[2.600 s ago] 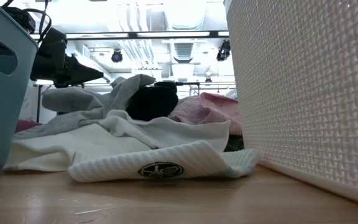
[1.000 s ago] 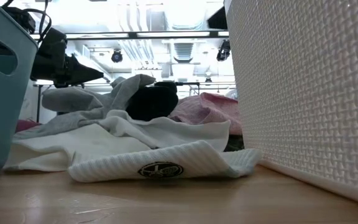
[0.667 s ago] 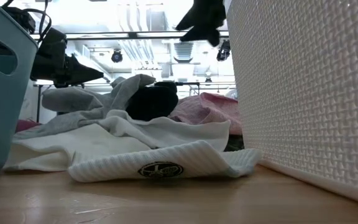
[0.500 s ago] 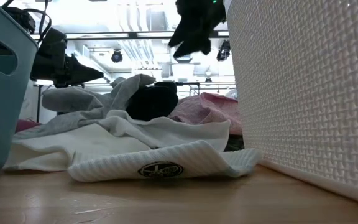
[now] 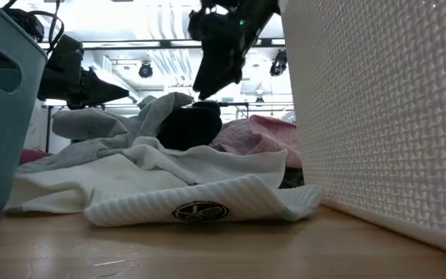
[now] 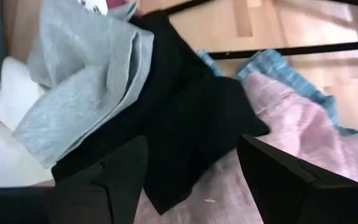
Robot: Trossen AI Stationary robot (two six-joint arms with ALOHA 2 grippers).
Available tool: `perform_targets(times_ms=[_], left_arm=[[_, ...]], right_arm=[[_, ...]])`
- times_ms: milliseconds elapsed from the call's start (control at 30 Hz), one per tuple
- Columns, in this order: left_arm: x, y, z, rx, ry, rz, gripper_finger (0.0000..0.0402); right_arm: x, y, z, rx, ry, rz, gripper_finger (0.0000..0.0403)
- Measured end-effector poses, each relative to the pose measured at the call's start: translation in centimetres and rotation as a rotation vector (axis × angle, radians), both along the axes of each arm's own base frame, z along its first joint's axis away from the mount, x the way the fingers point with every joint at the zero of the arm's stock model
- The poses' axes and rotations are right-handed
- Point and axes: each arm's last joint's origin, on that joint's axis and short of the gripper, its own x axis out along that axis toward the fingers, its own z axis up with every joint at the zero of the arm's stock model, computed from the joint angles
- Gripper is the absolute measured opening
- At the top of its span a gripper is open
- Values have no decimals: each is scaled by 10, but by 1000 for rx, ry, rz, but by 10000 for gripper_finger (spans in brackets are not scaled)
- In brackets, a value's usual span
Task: Pick & Place Cloths
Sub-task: Put the black boxer into the transparent bin
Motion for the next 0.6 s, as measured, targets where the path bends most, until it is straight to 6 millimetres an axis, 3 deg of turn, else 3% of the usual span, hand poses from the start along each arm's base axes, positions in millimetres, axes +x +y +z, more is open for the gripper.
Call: perform_targets(times_ms=[400,600], left_arm=[[0,0,-1,-2,6,0,14],[0,0,-1,-2,6,0,14]], right_arm=[[15,-1,-32,11,86,-3,194],[17,-1,-41,-7,112,-16,99]])
